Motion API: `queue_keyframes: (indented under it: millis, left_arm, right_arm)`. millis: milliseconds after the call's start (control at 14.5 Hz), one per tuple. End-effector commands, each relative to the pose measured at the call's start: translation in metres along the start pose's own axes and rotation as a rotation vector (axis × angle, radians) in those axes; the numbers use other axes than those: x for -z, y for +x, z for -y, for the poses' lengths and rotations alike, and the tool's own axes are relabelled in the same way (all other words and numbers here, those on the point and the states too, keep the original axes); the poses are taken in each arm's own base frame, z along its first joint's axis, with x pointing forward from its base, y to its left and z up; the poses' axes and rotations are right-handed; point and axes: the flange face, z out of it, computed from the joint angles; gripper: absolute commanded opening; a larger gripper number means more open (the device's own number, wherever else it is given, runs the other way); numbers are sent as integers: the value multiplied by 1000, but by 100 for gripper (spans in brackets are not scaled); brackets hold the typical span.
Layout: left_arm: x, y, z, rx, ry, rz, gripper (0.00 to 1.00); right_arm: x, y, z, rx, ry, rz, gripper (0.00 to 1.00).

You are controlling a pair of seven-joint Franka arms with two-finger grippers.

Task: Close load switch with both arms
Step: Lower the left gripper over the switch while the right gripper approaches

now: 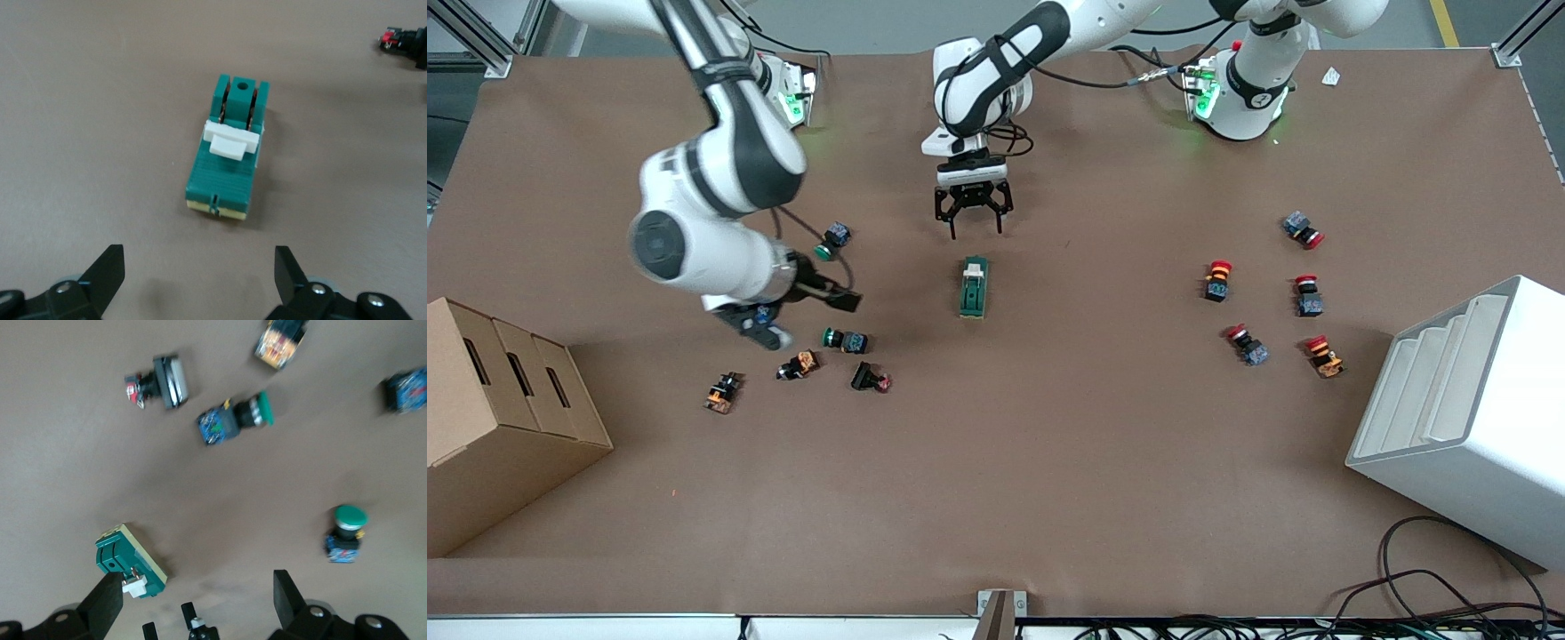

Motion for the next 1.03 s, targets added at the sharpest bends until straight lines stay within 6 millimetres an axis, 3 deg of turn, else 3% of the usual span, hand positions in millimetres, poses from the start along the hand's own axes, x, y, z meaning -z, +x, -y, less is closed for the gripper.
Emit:
queue_keyframes:
  millis: [0,206,412,756,962]
  left_arm:
    - [-8,-7,-3,-15,-44,-94,99]
    - [-25,-21,3,-20,-83,-169,99]
    - [-46,-33,10,-40,-112,-265,99]
    - [-52,-46,14,-57,-131,-301,99]
    - [-54,-64,18,-49,-131,-294,99]
  right_arm:
    - [-51,-38,15,-56,21,31,100]
    - [-98,-68,41,-79,85,64,100]
    - [-139,-84,56,-107,103,26,100]
    - [-183,-114,74,-139,177,9,100]
    - [-193,-121,77,-149,186,11,100]
